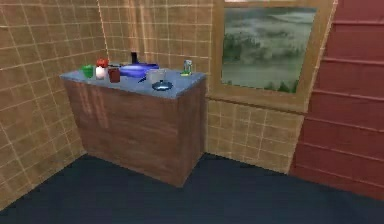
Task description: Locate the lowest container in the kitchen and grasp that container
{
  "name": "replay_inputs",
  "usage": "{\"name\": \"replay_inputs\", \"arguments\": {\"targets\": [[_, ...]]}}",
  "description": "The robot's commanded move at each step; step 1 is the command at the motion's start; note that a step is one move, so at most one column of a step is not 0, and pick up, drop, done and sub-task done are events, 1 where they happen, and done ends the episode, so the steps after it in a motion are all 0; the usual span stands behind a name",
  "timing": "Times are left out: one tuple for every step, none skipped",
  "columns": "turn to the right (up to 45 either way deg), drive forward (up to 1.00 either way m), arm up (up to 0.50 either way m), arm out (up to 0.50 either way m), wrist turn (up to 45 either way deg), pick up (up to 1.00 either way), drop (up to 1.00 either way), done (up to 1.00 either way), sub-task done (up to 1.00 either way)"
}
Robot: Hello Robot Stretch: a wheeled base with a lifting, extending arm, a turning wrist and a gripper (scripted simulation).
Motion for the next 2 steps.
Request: {"name": "replay_inputs", "arguments": {"targets": [[0.0, 0.6, 0.0, 0.0, 0.0, 0.0, 0.0, 0.0, 0.0], [24.0, 0.0, 0.0, 0.0, 0.0, 0.0, 0.0, 0.0, 0.0]]}}
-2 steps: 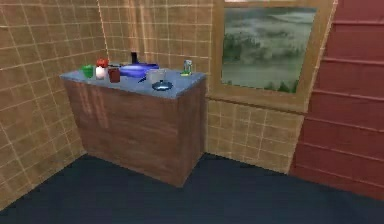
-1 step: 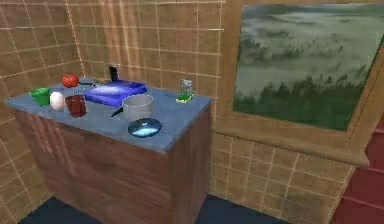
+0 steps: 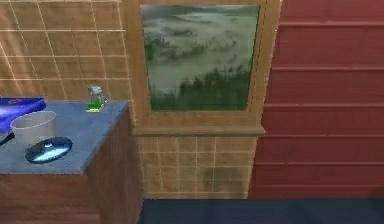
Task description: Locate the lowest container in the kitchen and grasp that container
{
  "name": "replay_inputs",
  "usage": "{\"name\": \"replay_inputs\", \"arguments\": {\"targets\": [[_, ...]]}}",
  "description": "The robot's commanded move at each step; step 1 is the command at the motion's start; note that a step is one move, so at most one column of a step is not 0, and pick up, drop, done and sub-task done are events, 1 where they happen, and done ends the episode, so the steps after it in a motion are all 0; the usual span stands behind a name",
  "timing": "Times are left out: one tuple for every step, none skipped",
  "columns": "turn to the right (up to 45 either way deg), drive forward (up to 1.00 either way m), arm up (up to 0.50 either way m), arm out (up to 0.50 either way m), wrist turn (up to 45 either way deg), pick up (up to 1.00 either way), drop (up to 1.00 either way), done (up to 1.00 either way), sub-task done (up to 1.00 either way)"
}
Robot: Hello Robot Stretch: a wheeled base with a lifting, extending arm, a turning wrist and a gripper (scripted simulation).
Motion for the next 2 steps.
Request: {"name": "replay_inputs", "arguments": {"targets": [[0.0, 0.3, 0.0, 0.0, 0.0, 0.0, 0.0, 0.0, 0.0], [-45.0, 0.0, 0.0, 0.0, 0.0, 0.0, 0.0, 0.0, 0.0]]}}
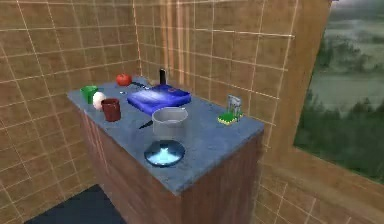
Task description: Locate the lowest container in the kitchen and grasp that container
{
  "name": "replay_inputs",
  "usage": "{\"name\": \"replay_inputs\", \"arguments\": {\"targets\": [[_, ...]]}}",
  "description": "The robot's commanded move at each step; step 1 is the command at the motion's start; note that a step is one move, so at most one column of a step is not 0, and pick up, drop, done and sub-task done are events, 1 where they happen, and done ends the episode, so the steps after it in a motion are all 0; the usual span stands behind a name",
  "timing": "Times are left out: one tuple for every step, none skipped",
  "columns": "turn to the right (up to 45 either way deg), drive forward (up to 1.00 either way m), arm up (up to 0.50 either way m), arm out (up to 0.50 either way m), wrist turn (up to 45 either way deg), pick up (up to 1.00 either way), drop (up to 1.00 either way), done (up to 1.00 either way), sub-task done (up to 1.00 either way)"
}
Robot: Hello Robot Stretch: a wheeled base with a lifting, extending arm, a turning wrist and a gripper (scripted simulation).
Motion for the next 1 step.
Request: {"name": "replay_inputs", "arguments": {"targets": [[-45.0, 0.0, 0.0, 0.0, 0.0, 0.0, 0.0, 0.0, 0.0]]}}
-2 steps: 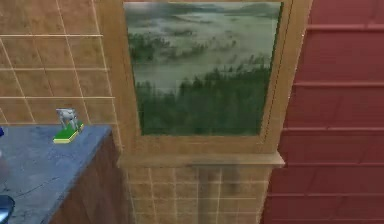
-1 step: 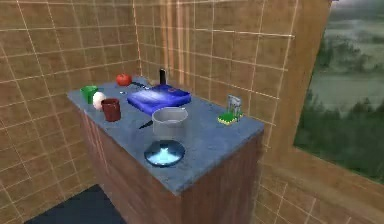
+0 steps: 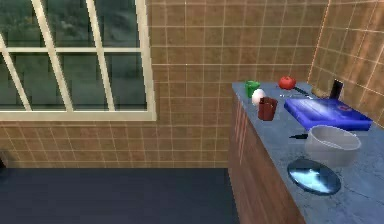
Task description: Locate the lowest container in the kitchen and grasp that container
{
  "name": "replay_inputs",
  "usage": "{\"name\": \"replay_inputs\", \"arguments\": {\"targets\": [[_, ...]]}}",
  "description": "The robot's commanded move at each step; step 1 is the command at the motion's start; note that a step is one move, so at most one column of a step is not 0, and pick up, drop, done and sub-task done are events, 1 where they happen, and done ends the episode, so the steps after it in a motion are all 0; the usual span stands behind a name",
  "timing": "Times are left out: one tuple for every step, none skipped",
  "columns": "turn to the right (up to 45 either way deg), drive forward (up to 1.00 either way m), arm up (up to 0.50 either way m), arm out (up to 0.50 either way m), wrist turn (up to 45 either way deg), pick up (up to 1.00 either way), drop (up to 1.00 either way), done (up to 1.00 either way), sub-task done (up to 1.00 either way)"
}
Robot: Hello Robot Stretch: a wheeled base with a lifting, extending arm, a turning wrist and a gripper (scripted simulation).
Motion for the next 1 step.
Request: {"name": "replay_inputs", "arguments": {"targets": [[0.0, 0.25, 0.0, 0.0, 0.0, 0.0, 0.0, 0.0, 0.0]]}}
